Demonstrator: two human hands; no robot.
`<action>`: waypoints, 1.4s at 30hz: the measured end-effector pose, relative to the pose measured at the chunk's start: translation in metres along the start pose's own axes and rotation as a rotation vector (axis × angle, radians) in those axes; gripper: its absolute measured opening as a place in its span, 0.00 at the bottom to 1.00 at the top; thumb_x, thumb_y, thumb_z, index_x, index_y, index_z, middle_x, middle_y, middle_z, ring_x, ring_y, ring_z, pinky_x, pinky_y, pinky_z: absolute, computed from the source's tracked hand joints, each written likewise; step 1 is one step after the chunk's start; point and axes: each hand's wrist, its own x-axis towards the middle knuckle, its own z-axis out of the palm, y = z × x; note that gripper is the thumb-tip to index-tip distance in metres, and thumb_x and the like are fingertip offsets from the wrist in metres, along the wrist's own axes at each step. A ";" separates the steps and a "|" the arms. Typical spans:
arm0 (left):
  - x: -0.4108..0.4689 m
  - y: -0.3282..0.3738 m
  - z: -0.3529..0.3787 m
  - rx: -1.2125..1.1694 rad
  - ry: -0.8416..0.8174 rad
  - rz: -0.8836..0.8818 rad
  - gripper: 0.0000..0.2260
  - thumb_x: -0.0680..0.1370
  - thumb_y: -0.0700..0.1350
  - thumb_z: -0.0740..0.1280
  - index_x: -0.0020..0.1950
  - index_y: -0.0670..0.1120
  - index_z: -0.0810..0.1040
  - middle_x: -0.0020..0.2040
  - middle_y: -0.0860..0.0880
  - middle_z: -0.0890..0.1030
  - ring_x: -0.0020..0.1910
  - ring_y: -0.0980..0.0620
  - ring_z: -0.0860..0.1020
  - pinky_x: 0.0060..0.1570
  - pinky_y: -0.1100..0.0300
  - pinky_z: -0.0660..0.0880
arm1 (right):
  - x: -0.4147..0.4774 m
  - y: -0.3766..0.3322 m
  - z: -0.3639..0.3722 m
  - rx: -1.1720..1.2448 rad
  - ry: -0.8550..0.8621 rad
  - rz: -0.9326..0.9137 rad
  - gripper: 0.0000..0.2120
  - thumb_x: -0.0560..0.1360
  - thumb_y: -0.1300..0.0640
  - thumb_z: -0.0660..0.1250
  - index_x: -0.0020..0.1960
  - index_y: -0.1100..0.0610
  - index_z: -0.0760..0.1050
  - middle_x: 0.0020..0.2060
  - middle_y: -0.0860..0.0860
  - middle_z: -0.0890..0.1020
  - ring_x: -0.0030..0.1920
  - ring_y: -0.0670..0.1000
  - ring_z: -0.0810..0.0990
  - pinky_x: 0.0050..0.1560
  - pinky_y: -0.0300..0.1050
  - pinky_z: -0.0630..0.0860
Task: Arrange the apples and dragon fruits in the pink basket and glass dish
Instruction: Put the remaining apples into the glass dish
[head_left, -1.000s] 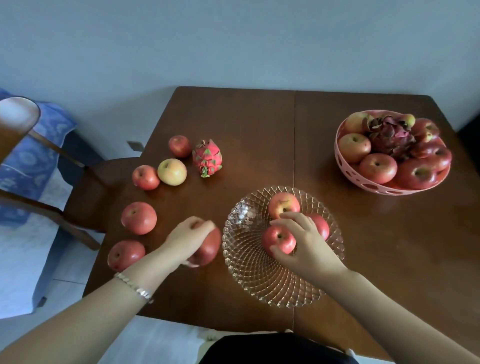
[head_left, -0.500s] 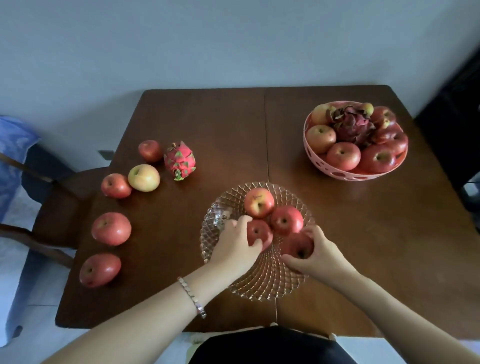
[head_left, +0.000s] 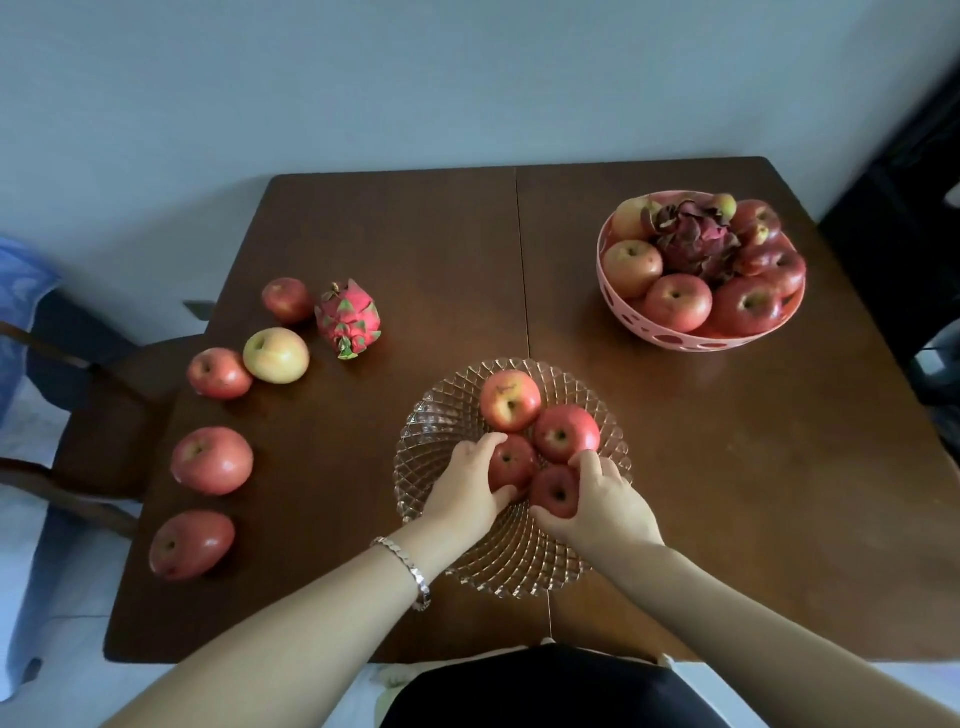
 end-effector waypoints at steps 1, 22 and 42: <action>0.000 -0.001 0.000 -0.009 -0.001 0.000 0.25 0.75 0.45 0.68 0.70 0.53 0.63 0.65 0.46 0.67 0.59 0.45 0.75 0.58 0.55 0.71 | 0.000 -0.001 0.001 -0.054 -0.004 -0.016 0.35 0.66 0.38 0.70 0.64 0.55 0.62 0.58 0.53 0.72 0.56 0.55 0.75 0.50 0.46 0.74; 0.001 -0.005 0.013 -0.241 0.064 -0.143 0.30 0.72 0.47 0.72 0.69 0.47 0.62 0.67 0.46 0.67 0.63 0.47 0.73 0.63 0.54 0.70 | -0.003 -0.005 0.001 -0.431 0.056 -0.123 0.38 0.46 0.45 0.81 0.51 0.58 0.74 0.48 0.58 0.77 0.43 0.60 0.80 0.35 0.51 0.78; -0.075 -0.193 -0.094 0.063 0.499 -0.901 0.41 0.72 0.47 0.71 0.75 0.43 0.47 0.73 0.31 0.52 0.69 0.29 0.58 0.68 0.37 0.59 | 0.018 -0.047 0.017 -0.361 -0.015 -0.522 0.16 0.72 0.57 0.66 0.59 0.55 0.76 0.61 0.53 0.76 0.63 0.57 0.72 0.61 0.53 0.70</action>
